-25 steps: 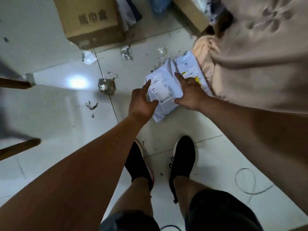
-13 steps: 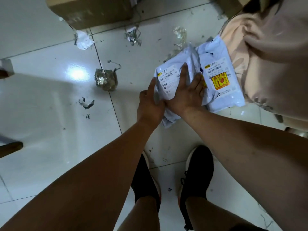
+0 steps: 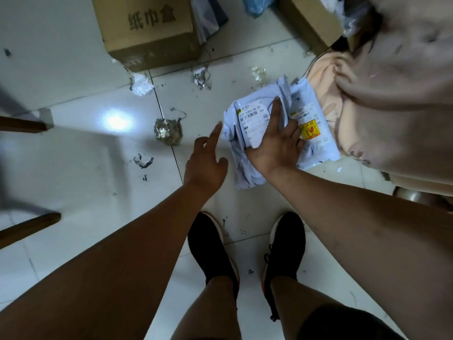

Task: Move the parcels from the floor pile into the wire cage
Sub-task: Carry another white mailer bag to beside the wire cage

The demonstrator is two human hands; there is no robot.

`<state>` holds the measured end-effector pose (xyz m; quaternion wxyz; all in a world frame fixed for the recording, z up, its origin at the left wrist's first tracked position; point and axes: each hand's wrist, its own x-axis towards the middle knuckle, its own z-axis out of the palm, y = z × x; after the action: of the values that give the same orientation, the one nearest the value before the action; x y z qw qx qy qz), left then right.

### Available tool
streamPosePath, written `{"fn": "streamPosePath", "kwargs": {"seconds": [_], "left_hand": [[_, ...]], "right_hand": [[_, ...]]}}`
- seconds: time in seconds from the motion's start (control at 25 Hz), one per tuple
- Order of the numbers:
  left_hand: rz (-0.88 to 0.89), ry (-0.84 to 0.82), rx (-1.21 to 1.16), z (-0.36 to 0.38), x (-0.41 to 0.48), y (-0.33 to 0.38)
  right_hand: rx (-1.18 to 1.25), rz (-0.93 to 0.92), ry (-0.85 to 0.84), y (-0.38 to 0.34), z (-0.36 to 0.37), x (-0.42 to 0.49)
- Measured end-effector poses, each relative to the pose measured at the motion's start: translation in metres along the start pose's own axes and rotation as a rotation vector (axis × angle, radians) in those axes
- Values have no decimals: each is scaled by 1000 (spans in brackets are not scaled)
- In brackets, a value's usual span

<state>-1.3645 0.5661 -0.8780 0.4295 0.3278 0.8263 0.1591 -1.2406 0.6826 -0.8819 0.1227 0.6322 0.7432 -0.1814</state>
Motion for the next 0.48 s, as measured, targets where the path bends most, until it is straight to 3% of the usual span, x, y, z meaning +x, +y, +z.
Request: {"fn": "streamPosePath", "kwargs": {"seconds": [0.48], "left_hand": [[292,32,498,-186,-142,229]], "right_hand": [[104,104,-39,-13,-290,-121]]}}
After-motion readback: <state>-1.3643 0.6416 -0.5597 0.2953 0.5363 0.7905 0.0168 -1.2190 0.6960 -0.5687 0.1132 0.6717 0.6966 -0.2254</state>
